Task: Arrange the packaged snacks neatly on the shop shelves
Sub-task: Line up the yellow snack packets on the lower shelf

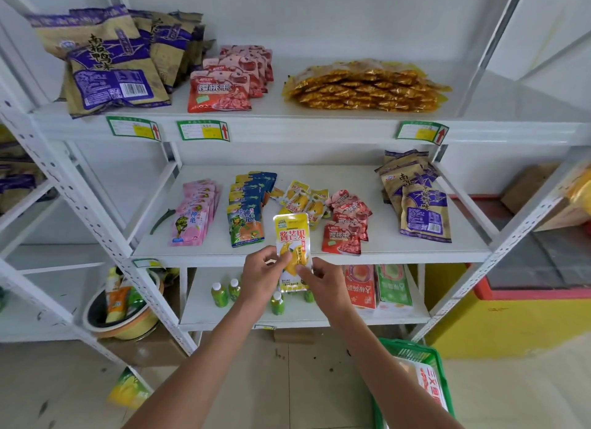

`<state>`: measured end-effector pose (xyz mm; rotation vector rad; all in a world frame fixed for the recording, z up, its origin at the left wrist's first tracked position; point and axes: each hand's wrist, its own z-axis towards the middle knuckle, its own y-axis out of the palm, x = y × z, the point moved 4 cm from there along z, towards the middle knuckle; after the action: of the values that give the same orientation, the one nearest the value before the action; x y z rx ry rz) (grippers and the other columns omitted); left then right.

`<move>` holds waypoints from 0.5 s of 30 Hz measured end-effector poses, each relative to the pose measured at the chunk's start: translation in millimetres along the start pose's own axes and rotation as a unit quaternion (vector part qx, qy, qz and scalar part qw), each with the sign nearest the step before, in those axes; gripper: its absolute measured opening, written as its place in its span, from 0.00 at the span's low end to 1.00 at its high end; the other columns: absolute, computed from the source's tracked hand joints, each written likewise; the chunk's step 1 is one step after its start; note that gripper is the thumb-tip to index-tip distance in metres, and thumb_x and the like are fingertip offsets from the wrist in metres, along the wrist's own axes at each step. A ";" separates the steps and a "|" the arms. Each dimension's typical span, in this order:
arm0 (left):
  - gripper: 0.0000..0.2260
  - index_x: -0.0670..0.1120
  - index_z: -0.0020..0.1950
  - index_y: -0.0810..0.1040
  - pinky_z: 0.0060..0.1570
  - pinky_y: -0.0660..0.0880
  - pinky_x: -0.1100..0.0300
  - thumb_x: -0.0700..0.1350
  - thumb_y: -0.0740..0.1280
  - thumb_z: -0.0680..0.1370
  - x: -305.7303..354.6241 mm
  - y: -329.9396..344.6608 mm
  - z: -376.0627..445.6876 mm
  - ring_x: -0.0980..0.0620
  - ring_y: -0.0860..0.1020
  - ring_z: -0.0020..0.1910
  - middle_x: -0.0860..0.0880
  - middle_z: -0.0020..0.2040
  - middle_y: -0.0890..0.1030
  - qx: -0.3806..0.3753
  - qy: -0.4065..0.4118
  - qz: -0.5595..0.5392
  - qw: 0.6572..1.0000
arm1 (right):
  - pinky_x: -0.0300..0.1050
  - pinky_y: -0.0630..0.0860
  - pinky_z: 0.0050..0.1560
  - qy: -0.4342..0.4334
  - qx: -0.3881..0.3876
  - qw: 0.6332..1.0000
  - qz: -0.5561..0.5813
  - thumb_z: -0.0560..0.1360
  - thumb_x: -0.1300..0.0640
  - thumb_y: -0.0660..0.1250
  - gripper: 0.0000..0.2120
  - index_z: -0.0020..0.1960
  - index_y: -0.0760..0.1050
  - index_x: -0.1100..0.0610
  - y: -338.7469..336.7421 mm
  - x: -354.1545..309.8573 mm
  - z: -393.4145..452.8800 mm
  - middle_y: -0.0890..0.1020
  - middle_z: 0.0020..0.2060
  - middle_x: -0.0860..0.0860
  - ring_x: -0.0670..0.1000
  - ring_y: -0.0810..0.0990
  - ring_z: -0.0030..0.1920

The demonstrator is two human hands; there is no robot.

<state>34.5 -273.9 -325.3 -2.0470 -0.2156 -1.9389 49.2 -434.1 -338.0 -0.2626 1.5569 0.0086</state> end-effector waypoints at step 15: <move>0.12 0.48 0.61 0.83 0.58 0.81 0.50 0.51 0.63 0.86 -16.5 -10.9 7.3 0.45 0.86 0.55 0.44 0.57 0.87 -0.067 -0.118 -0.075 0.988 | 0.45 0.76 0.42 -0.036 0.062 0.994 -0.078 0.84 0.48 0.66 0.14 0.69 0.72 0.48 6.3 12.5 -24.4 0.82 0.39 0.50 0.44 0.80 0.39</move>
<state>36.7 -259.6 -340.6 -2.4135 -0.3096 -1.8353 24.4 -434.2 -351.1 -0.2828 1.4546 -0.1981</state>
